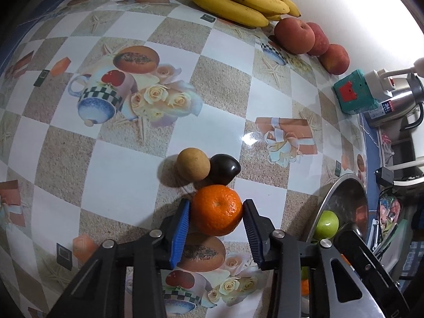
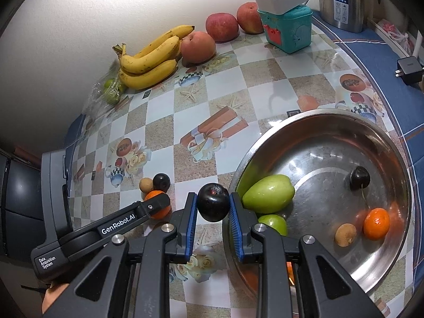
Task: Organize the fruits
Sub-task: 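Grasp a dark plum with the right tool while the left tool grasps the orange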
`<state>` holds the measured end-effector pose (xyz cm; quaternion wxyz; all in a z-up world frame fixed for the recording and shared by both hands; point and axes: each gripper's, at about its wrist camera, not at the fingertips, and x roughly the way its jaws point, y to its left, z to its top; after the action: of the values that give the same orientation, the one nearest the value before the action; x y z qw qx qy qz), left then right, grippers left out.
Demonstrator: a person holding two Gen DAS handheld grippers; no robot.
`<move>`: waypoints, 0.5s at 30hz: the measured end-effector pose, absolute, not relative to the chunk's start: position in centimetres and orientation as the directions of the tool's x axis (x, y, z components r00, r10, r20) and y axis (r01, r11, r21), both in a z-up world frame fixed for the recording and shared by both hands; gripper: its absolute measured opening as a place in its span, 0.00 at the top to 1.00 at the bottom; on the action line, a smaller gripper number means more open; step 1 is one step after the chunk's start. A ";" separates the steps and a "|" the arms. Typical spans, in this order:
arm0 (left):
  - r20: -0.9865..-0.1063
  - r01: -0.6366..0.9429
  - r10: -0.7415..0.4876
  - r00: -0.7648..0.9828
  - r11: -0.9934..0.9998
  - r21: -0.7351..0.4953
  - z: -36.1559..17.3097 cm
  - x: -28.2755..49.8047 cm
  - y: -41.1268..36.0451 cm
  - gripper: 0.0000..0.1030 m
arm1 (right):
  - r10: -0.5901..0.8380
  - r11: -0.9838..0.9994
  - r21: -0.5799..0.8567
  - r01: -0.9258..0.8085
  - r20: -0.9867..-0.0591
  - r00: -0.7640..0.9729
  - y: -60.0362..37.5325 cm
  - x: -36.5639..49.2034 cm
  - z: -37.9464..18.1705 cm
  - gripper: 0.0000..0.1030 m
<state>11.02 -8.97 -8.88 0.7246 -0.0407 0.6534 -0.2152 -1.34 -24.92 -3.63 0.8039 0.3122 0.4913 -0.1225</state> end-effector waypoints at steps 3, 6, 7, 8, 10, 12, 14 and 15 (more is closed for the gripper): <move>-0.921 0.242 -0.386 0.042 0.899 -0.366 -8.9 11.1 -8.6 0.59 | 0.110 0.775 0.381 0.504 -0.867 0.486 -24.9 -1.3 -3.7 0.76; -0.916 0.237 -0.399 0.045 0.895 -0.378 -8.6 11.2 -8.4 0.59 | 0.110 0.775 0.382 0.504 -0.866 0.487 -24.8 -1.3 -3.6 0.76; -0.914 0.236 -0.404 0.047 0.893 -0.383 -8.5 11.2 -8.3 0.59 | 0.110 0.775 0.382 0.503 -0.866 0.488 -24.7 -1.3 -3.6 0.76; -0.911 0.235 -0.410 0.049 0.891 -0.388 -8.3 11.2 -8.2 0.59 | 0.109 0.775 0.382 0.503 -0.865 0.489 -24.7 -1.3 -3.6 0.76; -0.905 0.229 -0.422 0.054 0.888 -0.400 -7.9 11.3 -7.9 0.59 | 0.109 0.774 0.384 0.504 -0.864 0.492 -24.7 -1.3 -3.5 0.76; -0.896 0.230 -0.440 0.065 0.880 -0.415 -7.1 11.3 -7.7 0.59 | 0.108 0.771 0.387 0.506 -0.862 0.495 -24.8 -1.4 -3.4 0.76; -0.889 0.237 -0.451 0.078 0.875 -0.423 -6.4 11.3 -7.7 0.59 | 0.106 0.769 0.388 0.508 -0.861 0.497 -24.9 -1.5 -3.3 0.76; -0.886 0.243 -0.457 0.084 0.871 -0.426 -6.1 11.3 -7.7 0.59 | 0.106 0.767 0.390 0.509 -0.860 0.498 -25.0 -1.5 -3.2 0.76</move>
<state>11.27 -7.70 -6.07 0.7315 -0.0846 0.6330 -0.2391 -1.50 -25.03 -3.22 0.8053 0.3173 0.4849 -0.1252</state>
